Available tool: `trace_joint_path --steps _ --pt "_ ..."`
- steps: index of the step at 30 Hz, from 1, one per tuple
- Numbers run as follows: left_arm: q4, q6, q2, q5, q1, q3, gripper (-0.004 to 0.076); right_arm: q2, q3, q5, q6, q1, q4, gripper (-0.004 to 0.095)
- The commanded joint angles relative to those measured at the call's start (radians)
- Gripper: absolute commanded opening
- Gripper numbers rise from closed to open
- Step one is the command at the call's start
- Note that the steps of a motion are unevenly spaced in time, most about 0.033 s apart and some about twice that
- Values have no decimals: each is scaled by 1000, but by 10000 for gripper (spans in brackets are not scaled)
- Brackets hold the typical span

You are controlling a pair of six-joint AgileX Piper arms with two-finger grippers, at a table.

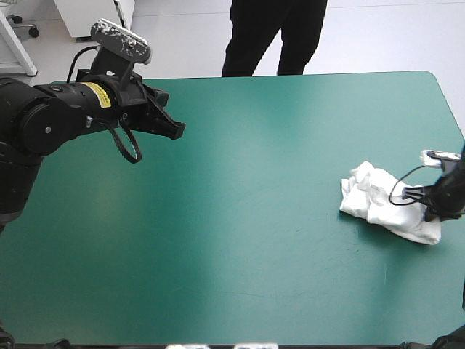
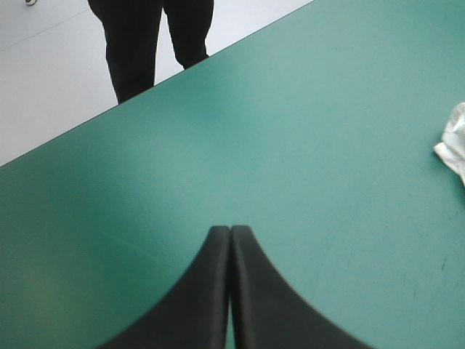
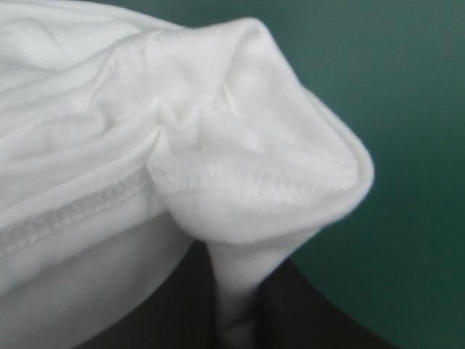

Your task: Fold the cloth

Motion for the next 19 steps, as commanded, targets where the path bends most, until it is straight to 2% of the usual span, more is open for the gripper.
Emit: trace_joint_path --steps 1,6,9,11,16,18,19 --pt "-8 -6 -34 34 -1 -26 -9 -134 57 -65 -2 -110 -6 0" --pt "-8 -6 -34 34 -1 -26 -9 -172 102 -101 71 -159 4 8" --pt "-8 -6 -34 34 -1 -26 -9 -170 104 -108 71 -159 9 94" --pt "-8 -10 -34 34 -1 -26 -9 -170 99 -109 70 -159 9 232" --pt "-8 -10 -34 34 -1 -26 -9 -171 69 -89 87 -159 4 691" --pt "-8 -10 -34 34 -1 -26 -8 -179 36 -59 87 -159 8 807" --pt "-8 -10 -34 34 -1 -26 -8 -184 16 -50 84 -159 15 825"
